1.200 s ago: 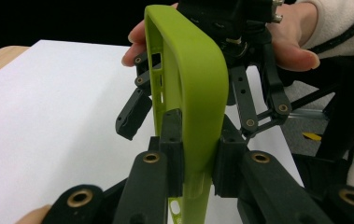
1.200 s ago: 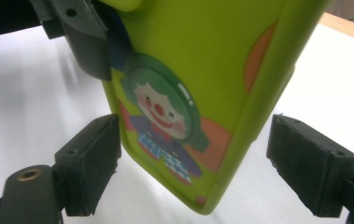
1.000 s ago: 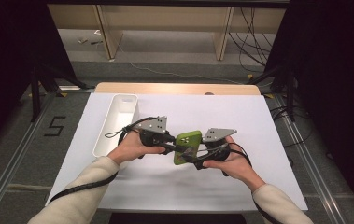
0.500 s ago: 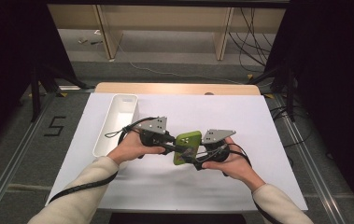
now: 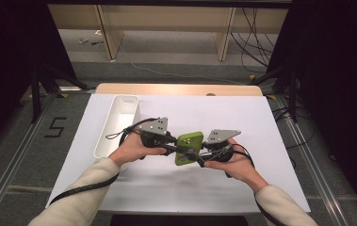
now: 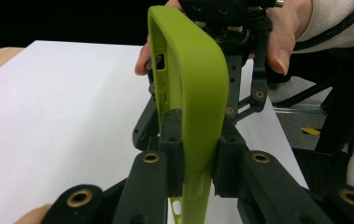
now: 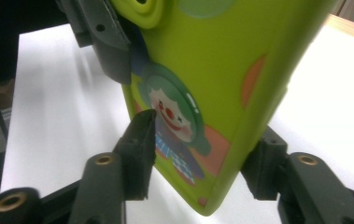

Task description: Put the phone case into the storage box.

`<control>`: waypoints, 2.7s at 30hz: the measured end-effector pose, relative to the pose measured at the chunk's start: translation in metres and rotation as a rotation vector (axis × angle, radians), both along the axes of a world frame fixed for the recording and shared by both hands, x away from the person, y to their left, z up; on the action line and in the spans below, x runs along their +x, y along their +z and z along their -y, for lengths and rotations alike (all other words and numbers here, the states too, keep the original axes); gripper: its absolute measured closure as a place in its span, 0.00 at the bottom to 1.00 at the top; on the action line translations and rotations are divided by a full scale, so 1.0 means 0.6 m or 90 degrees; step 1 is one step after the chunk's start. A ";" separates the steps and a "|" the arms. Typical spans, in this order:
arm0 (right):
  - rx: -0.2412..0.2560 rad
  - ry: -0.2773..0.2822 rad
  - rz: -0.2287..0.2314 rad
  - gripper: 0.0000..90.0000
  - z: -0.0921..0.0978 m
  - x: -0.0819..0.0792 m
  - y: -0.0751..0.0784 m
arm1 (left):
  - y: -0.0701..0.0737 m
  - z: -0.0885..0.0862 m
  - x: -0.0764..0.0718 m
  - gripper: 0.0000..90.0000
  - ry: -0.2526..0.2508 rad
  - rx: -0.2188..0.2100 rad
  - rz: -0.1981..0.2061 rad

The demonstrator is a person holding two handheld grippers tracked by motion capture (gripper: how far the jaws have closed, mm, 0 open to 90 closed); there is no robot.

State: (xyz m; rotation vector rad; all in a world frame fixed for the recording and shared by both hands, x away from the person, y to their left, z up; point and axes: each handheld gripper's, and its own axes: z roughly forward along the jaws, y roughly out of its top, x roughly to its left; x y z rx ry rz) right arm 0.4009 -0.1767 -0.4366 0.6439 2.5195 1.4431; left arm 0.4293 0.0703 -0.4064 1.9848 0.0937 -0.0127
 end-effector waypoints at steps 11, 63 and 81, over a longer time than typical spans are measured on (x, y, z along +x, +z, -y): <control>0.014 0.019 -0.033 0.79 0.007 0.005 0.001 | 0.000 -0.008 0.006 0.82 0.033 -0.016 0.016; 0.002 -0.167 -0.008 0.86 -0.030 0.006 0.006 | 0.013 0.042 -0.017 0.00 0.353 -0.077 0.058; -0.006 -0.175 -0.011 0.86 -0.040 0.003 0.001 | 0.008 0.052 -0.016 0.06 0.378 -0.076 0.070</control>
